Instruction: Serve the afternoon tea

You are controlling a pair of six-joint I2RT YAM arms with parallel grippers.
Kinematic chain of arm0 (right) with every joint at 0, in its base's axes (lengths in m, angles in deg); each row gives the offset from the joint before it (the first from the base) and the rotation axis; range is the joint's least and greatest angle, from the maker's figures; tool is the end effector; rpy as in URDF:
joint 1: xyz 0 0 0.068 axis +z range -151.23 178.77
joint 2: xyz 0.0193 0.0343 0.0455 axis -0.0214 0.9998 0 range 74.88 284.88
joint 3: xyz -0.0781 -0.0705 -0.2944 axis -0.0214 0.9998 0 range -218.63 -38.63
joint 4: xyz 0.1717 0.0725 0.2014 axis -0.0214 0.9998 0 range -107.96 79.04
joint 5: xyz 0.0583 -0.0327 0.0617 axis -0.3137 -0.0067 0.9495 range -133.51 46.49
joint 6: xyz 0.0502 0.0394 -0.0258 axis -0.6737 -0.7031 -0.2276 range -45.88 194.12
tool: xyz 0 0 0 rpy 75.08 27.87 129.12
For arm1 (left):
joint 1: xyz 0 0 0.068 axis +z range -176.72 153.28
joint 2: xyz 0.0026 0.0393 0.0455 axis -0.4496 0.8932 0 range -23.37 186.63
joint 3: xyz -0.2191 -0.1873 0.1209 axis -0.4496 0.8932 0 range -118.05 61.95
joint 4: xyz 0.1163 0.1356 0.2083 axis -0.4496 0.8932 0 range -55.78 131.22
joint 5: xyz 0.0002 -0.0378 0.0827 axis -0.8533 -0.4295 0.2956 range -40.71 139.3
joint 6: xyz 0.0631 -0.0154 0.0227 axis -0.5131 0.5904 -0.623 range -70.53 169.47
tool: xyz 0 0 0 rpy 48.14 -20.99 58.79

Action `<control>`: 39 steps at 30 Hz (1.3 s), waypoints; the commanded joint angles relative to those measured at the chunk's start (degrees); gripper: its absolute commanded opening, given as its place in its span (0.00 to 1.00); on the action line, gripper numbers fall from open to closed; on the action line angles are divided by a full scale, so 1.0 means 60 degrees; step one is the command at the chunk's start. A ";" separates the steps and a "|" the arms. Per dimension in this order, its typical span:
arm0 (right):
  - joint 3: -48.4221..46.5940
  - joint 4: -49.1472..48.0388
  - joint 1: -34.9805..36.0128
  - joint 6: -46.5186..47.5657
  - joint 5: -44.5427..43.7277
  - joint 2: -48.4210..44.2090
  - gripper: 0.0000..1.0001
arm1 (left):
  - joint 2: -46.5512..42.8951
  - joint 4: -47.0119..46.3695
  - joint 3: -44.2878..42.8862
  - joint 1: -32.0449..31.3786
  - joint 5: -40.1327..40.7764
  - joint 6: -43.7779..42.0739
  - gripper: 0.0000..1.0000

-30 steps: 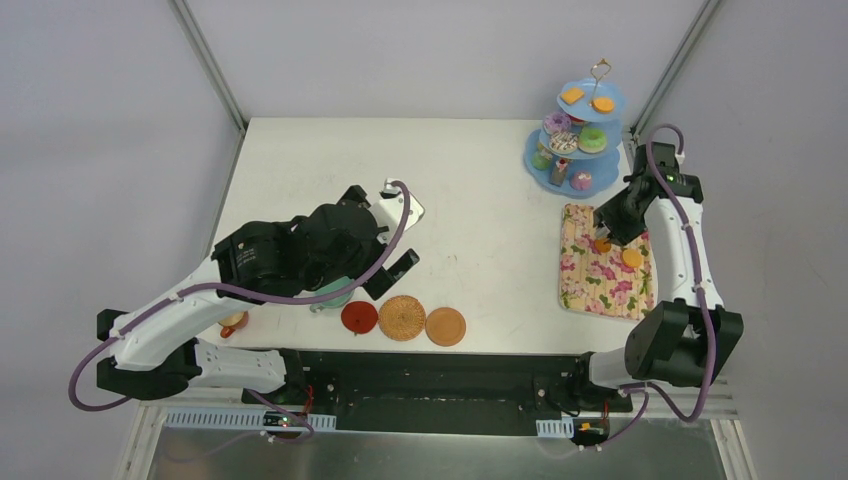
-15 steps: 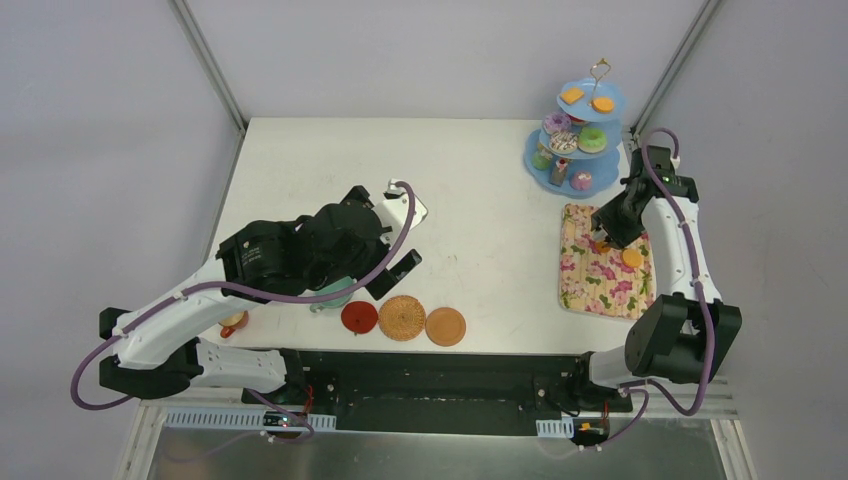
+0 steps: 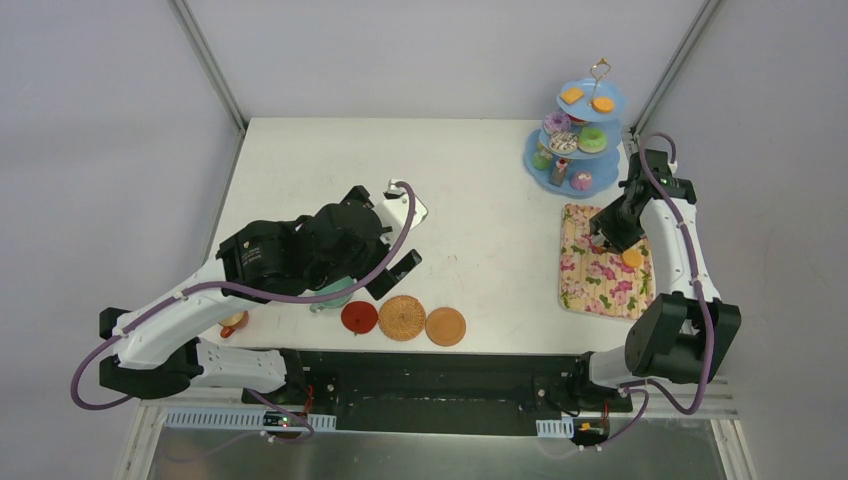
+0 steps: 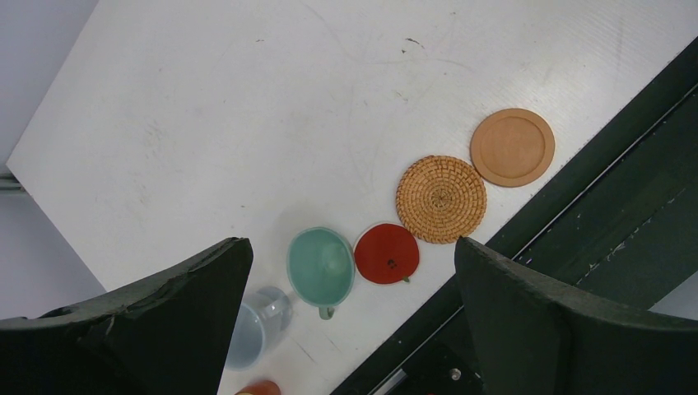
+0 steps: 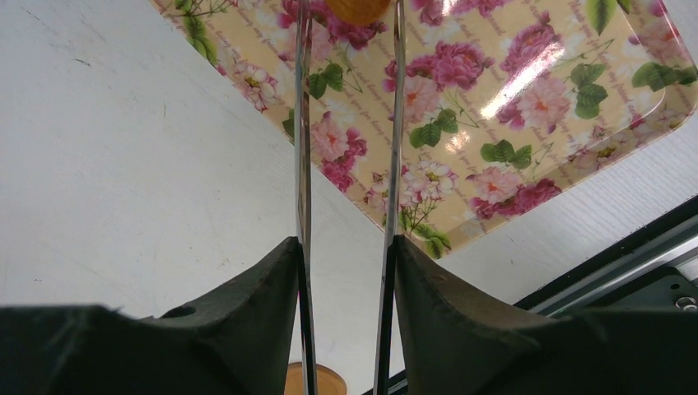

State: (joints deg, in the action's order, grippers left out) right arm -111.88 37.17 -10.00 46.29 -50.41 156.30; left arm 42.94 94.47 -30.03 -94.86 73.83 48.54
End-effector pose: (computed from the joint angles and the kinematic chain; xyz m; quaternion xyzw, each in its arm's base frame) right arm 0.2928 -0.0520 0.3222 0.3182 0.9177 -0.0196 0.2370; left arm 0.0987 -0.1837 0.4882 0.4090 0.7687 -0.0948 0.4825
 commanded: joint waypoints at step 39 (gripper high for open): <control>-0.1153 0.1230 0.0788 0.0098 -0.0672 0.1341 0.45 | -0.0163 -0.0029 -0.0035 0.0106 0.0386 -0.0178 1.00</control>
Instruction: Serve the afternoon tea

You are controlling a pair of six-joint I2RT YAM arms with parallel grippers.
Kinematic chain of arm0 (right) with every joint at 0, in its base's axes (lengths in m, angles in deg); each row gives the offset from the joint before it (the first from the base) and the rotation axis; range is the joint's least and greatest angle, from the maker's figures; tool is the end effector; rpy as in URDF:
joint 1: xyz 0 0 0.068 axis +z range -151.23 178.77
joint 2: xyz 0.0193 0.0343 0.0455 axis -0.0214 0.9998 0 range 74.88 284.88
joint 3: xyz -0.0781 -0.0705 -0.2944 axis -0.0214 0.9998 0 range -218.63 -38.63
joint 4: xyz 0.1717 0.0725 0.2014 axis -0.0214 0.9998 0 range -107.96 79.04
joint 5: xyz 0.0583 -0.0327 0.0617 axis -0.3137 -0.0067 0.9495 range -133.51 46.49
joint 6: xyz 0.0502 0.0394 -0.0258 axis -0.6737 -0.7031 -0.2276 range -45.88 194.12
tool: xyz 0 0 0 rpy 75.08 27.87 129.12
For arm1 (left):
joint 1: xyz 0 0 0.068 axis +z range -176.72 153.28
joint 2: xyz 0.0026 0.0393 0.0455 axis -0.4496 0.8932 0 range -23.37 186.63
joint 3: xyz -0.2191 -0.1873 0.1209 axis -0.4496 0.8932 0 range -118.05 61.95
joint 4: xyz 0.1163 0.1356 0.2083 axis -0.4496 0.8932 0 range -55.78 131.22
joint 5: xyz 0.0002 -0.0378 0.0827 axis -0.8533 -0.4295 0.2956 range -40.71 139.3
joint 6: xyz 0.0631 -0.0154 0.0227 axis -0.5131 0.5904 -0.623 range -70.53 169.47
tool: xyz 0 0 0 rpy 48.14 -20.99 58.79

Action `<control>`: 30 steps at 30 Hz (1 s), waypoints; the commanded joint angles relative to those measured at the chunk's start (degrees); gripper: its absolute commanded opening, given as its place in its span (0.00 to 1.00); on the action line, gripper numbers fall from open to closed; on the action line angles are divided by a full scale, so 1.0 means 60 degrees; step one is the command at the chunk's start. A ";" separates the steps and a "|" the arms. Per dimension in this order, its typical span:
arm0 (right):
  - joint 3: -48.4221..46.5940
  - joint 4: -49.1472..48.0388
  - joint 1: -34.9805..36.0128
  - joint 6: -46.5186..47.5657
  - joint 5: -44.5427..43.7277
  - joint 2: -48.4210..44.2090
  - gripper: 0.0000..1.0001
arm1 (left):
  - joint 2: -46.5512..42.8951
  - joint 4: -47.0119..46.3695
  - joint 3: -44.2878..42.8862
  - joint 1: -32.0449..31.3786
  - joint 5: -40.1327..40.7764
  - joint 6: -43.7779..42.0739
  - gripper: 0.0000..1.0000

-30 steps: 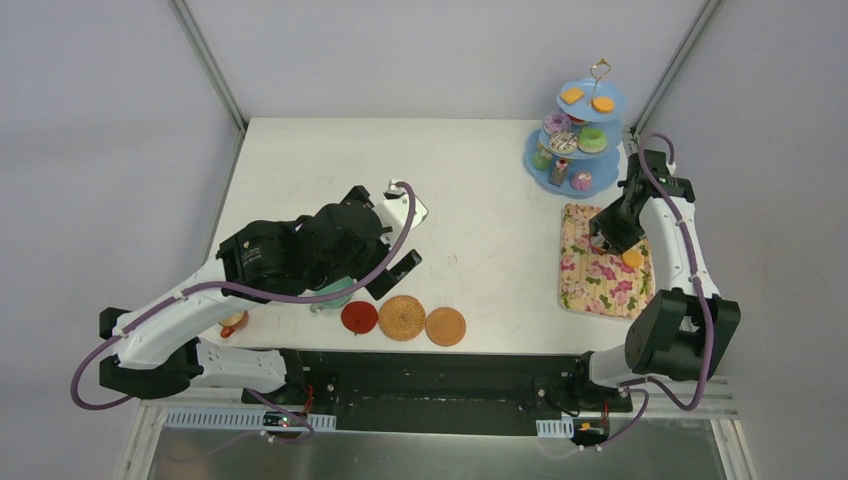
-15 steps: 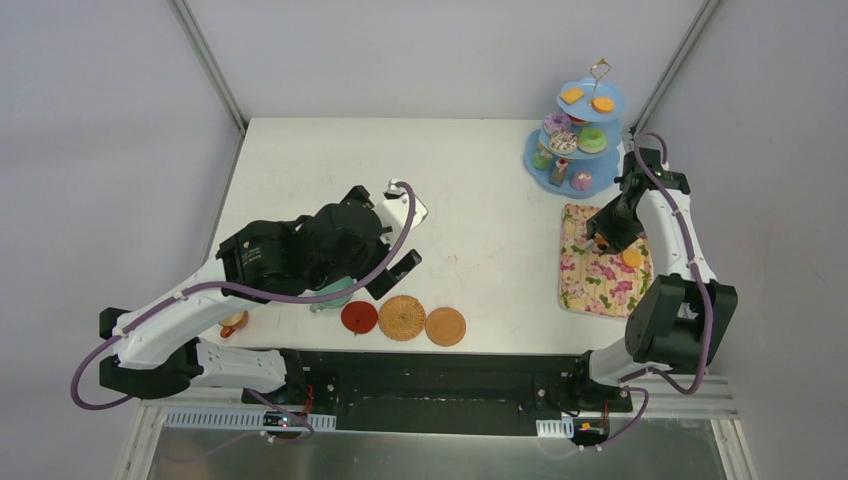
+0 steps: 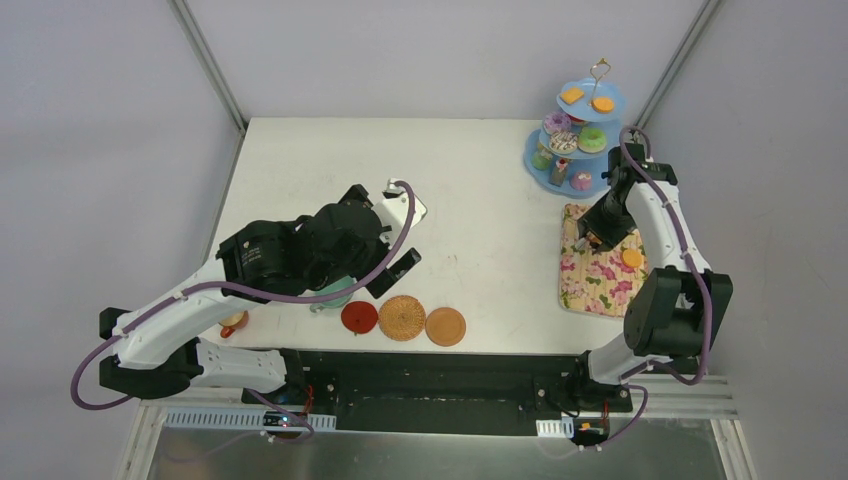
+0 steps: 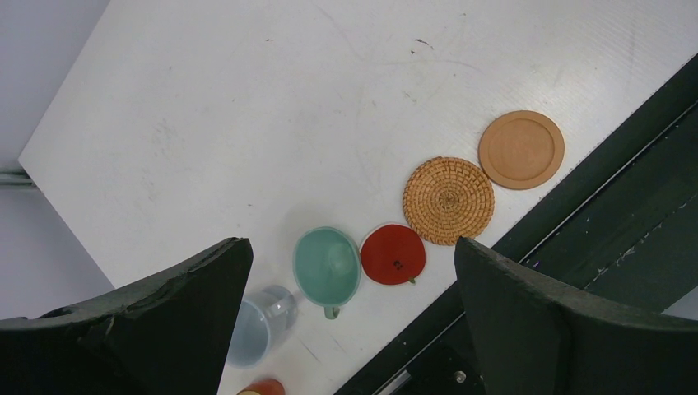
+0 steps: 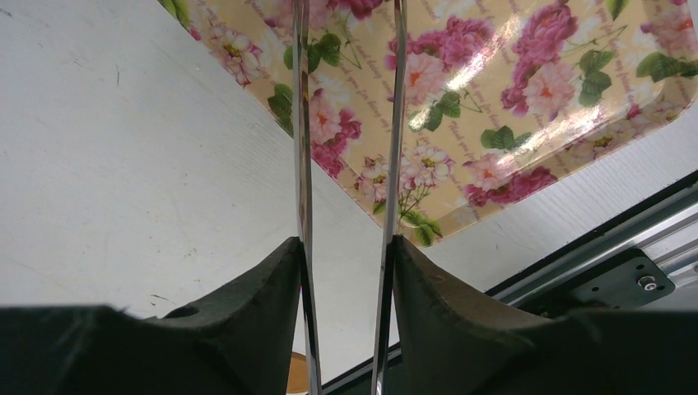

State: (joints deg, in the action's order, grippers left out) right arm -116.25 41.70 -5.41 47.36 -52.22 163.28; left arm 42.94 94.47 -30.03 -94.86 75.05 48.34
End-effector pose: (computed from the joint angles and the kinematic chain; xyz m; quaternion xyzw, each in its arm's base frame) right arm 0.3187 -0.0318 0.3073 0.2746 0.9436 -0.0402 0.1808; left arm 0.0996 -0.1829 0.4885 0.4052 0.7690 -0.0857 0.4869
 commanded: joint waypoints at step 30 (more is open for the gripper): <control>-0.0483 0.0622 0.0024 0.0320 -0.0330 -0.1147 0.28 | 0.0047 0.0022 -0.0315 0.0121 0.0058 -0.0042 1.00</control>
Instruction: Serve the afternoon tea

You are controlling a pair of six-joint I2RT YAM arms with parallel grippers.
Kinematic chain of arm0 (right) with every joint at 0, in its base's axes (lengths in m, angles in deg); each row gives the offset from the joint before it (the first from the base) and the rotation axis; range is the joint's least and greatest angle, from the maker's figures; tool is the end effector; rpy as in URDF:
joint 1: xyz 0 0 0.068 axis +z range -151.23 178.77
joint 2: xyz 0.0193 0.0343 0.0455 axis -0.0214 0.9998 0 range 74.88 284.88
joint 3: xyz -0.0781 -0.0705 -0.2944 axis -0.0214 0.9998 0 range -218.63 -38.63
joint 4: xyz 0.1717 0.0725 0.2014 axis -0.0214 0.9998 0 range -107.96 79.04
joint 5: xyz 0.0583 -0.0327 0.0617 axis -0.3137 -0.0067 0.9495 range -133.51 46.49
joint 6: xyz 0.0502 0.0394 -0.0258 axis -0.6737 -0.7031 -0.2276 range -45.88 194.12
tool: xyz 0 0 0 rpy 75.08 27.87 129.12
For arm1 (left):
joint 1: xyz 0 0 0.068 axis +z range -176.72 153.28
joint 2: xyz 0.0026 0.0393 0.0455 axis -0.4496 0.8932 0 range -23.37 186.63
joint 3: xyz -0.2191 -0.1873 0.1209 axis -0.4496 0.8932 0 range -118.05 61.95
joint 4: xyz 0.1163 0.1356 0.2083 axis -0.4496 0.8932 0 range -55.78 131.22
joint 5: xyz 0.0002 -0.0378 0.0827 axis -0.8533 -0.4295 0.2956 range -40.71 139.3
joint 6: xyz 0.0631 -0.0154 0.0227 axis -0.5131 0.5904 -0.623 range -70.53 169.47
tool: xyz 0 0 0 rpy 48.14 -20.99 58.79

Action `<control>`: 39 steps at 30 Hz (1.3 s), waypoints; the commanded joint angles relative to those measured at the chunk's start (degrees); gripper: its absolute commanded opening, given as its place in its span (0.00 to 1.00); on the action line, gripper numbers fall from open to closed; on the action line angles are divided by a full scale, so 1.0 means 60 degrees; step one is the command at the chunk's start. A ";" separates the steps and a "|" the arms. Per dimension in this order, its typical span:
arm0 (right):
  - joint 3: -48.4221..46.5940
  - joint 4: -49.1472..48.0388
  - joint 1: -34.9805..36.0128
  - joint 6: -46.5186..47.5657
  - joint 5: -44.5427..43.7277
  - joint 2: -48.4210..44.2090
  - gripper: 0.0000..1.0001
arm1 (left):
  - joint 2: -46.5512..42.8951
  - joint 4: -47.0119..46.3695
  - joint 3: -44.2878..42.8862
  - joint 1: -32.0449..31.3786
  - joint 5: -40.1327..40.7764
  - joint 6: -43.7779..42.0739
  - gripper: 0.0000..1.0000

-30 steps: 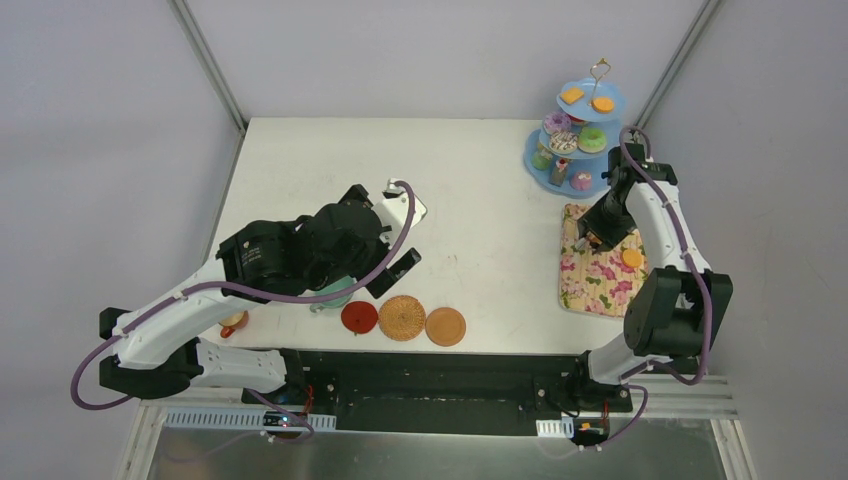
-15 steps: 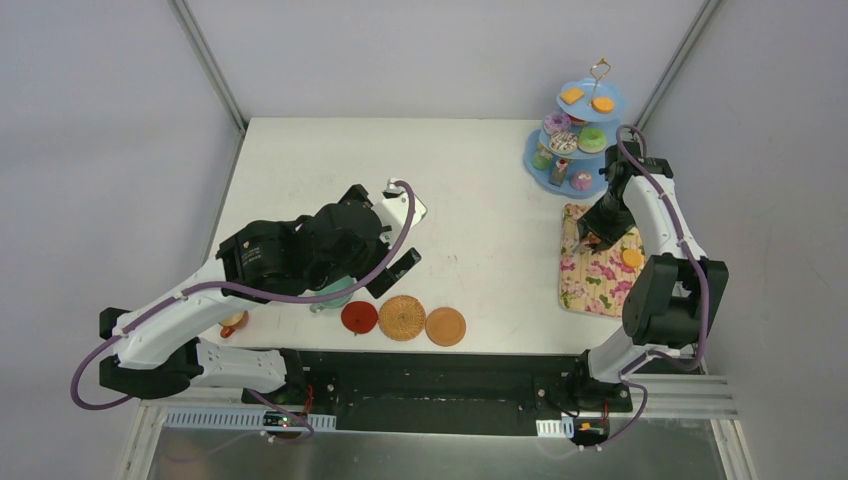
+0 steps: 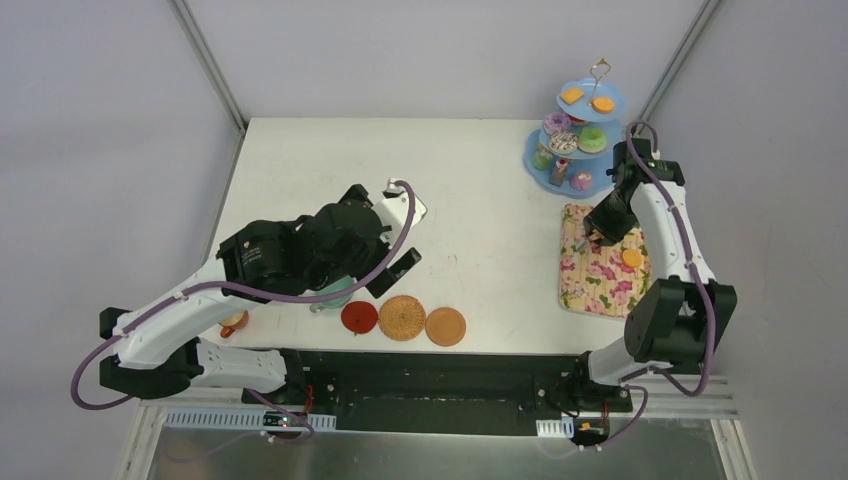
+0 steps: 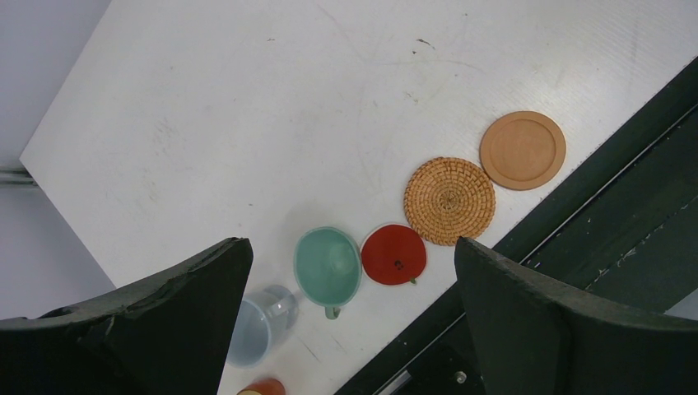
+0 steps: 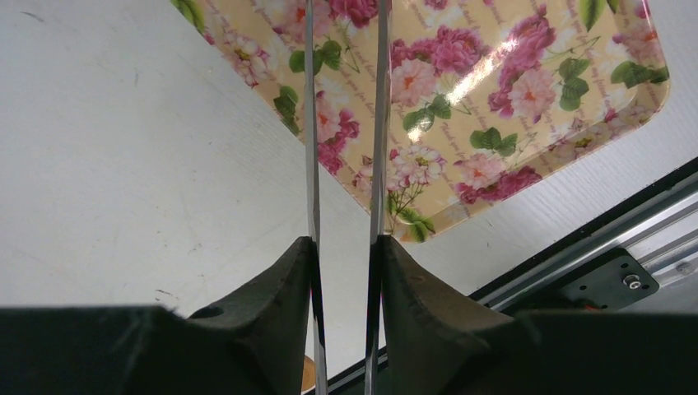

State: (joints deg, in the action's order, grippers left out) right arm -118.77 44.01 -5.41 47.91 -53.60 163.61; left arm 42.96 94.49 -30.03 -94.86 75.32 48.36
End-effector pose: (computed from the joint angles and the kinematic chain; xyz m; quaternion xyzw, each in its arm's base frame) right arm 0.3195 -0.0332 0.3176 0.2718 0.9436 -0.0529 0.1817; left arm 0.0998 -0.1828 0.4884 0.4041 0.7694 -0.0838 0.4875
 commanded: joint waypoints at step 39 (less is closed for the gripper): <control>-0.8398 -0.0143 0.0185 -0.0281 0.2811 0.2568 0.33 | 0.0636 0.0190 -0.1235 0.0147 0.0124 0.0155 1.00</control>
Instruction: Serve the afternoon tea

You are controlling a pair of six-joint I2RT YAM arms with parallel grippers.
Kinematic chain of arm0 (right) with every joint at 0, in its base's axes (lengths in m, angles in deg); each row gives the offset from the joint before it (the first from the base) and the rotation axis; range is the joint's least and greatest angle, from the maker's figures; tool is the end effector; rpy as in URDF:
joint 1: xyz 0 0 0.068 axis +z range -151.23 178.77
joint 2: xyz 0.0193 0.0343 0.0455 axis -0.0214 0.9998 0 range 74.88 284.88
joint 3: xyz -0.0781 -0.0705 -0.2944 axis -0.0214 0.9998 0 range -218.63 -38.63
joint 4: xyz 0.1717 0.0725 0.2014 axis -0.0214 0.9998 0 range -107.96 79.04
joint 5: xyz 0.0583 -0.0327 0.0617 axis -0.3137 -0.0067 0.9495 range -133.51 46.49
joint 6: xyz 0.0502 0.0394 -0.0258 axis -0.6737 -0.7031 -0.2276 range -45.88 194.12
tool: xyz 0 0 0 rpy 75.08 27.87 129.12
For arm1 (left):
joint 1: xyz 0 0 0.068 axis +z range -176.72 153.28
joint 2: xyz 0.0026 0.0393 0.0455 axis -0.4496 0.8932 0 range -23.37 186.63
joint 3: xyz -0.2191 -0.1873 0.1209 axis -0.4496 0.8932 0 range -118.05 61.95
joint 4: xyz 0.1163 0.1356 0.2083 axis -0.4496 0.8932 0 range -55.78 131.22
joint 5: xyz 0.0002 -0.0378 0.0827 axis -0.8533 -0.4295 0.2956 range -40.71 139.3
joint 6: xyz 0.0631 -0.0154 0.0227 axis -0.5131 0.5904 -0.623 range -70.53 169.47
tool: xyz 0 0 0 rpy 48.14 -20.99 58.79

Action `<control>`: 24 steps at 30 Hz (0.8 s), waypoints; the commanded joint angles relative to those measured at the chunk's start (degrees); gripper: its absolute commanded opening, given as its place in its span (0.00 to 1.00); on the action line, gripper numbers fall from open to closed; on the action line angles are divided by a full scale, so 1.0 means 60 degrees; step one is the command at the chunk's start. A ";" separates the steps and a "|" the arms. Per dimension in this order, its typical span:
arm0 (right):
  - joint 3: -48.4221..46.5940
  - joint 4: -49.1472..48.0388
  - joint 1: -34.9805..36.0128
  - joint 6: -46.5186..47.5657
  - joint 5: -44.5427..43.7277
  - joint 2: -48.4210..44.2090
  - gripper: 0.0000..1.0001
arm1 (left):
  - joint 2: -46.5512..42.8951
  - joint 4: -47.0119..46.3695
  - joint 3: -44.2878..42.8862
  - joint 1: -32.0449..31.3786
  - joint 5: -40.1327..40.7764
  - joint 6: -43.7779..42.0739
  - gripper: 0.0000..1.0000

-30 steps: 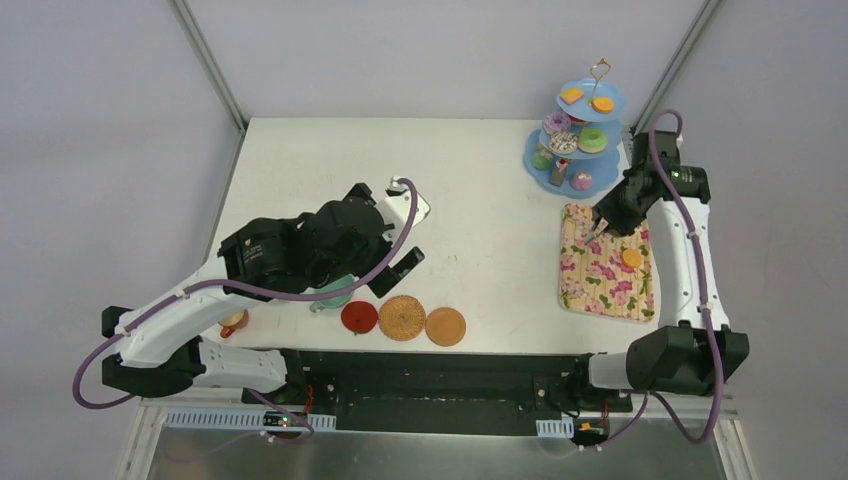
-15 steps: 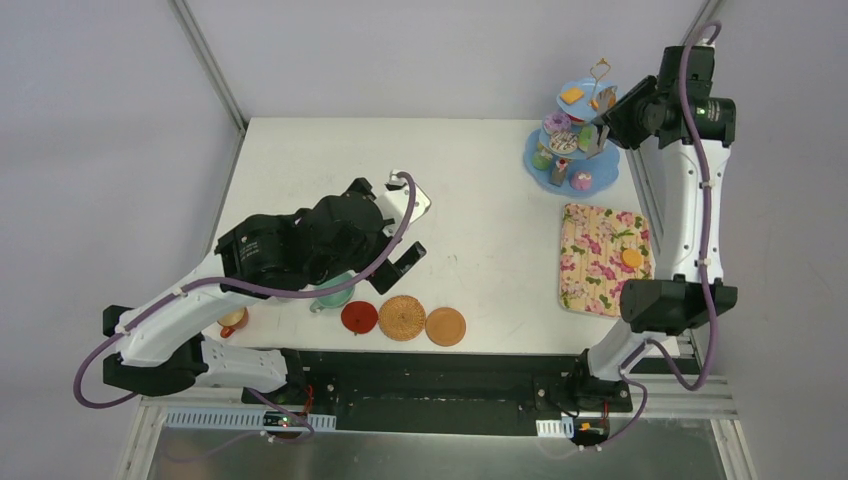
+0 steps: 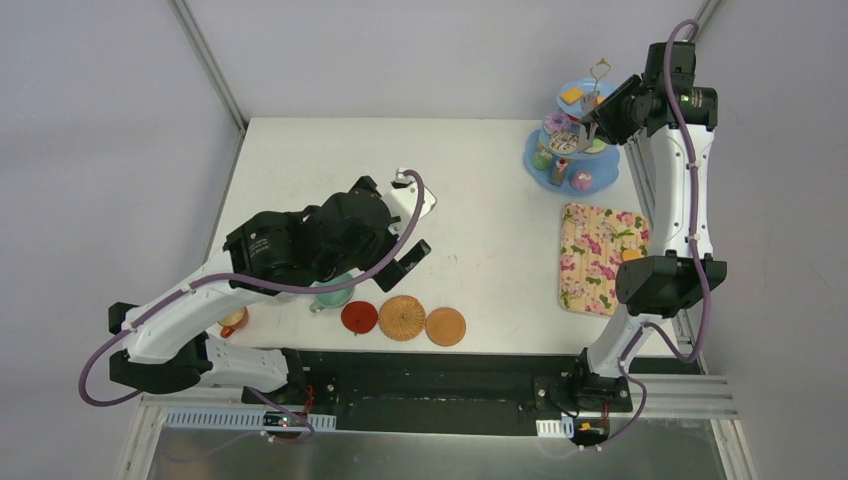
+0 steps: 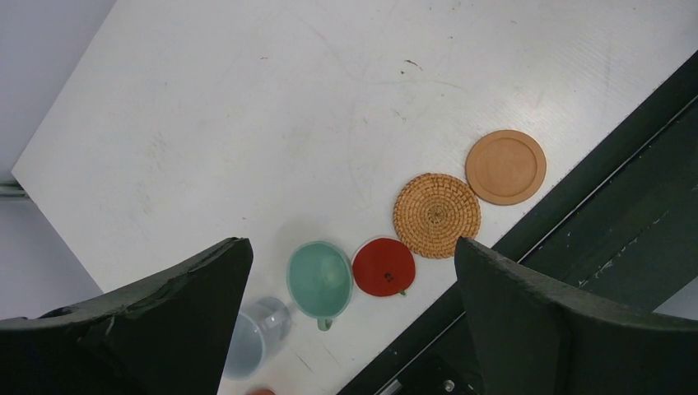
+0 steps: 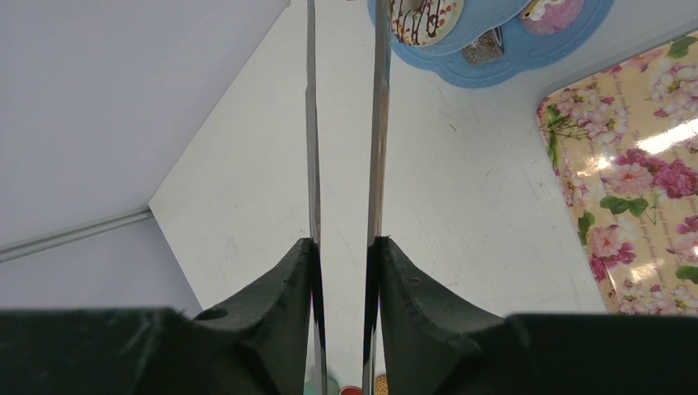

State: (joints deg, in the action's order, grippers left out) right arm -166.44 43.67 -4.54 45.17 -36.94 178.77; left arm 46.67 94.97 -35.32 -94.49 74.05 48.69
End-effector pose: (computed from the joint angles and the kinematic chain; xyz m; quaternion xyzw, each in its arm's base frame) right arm 0.4075 -0.0173 0.4902 0.2248 0.8679 0.1478 0.4175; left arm 0.1058 -0.1969 0.5031 0.4007 0.7682 -0.0976 0.4896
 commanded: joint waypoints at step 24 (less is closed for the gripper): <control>-0.1312 0.0129 0.0039 0.0438 0.0050 0.1008 0.43 | -0.0174 0.0225 -0.0121 0.0160 0.0325 0.0379 1.00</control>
State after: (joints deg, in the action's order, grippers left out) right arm -170.87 44.47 -4.56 47.23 -36.99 185.37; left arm 46.80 96.20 -35.41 -94.12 75.32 50.33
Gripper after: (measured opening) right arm 0.432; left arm 0.995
